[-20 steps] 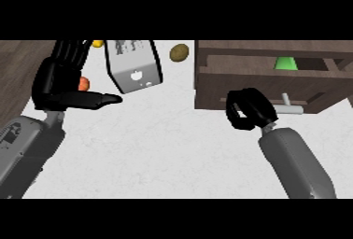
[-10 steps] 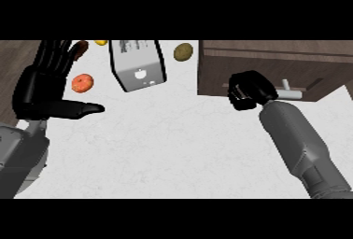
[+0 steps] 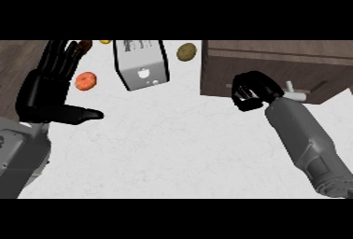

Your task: Pick up the cup, place it into the drawer and close the drawer

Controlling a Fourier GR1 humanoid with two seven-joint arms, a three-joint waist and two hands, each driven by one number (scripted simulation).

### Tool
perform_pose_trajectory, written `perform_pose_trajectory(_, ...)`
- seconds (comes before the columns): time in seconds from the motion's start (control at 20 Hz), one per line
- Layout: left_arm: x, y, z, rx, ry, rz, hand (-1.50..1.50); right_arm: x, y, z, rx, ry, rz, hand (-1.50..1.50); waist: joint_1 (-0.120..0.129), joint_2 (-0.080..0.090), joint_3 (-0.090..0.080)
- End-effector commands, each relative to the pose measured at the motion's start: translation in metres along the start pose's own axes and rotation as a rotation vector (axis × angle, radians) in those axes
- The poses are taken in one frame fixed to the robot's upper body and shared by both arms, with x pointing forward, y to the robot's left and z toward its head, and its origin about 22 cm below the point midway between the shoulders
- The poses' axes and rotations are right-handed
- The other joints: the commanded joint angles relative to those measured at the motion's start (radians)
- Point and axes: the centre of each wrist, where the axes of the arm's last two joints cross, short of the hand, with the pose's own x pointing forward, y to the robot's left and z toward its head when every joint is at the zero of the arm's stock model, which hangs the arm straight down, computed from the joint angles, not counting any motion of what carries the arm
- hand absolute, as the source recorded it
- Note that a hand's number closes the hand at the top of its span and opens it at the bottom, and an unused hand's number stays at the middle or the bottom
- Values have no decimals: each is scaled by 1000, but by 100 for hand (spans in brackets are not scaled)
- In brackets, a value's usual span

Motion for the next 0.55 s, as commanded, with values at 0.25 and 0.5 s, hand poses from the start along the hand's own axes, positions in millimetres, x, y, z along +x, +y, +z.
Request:
perform_pose_trajectory(0.25,-9,-5,3,-26,15,23,-150,-16,-54,8,-163,113,-33,150,31,41,9)
perform_pose_trajectory(0.5,-18,-10,9,-47,12,24,-150,-22,-62,14,-185,111,-32,150,26,39,8)
